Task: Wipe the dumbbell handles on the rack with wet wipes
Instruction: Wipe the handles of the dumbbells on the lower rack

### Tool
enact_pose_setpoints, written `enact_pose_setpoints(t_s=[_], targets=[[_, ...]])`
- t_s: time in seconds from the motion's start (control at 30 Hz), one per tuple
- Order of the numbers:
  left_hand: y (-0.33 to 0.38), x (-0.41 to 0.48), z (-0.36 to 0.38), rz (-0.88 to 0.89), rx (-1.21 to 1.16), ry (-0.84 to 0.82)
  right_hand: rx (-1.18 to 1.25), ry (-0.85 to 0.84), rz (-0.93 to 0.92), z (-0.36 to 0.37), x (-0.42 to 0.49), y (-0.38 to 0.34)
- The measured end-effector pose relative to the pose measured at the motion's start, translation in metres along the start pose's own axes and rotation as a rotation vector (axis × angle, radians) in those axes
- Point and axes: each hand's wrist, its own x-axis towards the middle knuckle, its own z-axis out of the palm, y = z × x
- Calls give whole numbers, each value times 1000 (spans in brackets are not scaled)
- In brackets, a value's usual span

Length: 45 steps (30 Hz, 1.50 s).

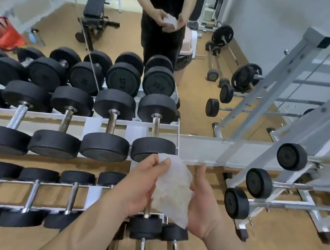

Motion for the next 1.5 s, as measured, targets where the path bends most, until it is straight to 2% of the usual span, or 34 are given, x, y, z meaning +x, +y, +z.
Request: enact_pose_setpoints(t_s=[0.07, 0.17, 0.3, 0.5, 0.6, 0.7, 0.8, 0.87, 0.93, 1.03, 1.13, 1.23, 1.4, 1.5], targets=[[3, 6, -7, 30, 84, 44, -76, 42, -6, 1, 7, 4], [11, 11, -28, 99, 260, 149, -230, 189, 20, 14, 29, 10], [32, 22, -56, 180, 455, 367, -338, 307, -33, 34, 49, 7], [52, 57, -56, 173, 461, 394, -356, 354, -45, 32, 73, -49], [47, 110, -58, 225, 767, 494, -367, 383, 6, 20, 98, -91], [39, 169, -52, 211, 1072, 516, -404, 395, 34, 1, 134, -133], [29, 217, -38, 85, 1435, 615, -510, 421, 50, -25, 175, -174], [20, 232, -28, -24, 1559, 698, -569, 415, 102, -42, 194, -195], [17, 232, -27, -43, 1593, 675, -658, 405, 144, -53, 216, -204], [21, 228, -35, -101, 1580, 534, -705, 388, 196, -56, 247, -208], [21, 228, -34, -108, 1538, 513, -715, 372, 253, -50, 263, -200], [17, 228, -44, -82, 1420, 492, -697, 374, 315, -38, 264, -190], [19, 224, -59, -13, 1163, 468, -704, 429, 248, -26, 270, -173], [19, 226, -65, -8, 1086, 457, -731, 475, 234, -61, 308, -158]])
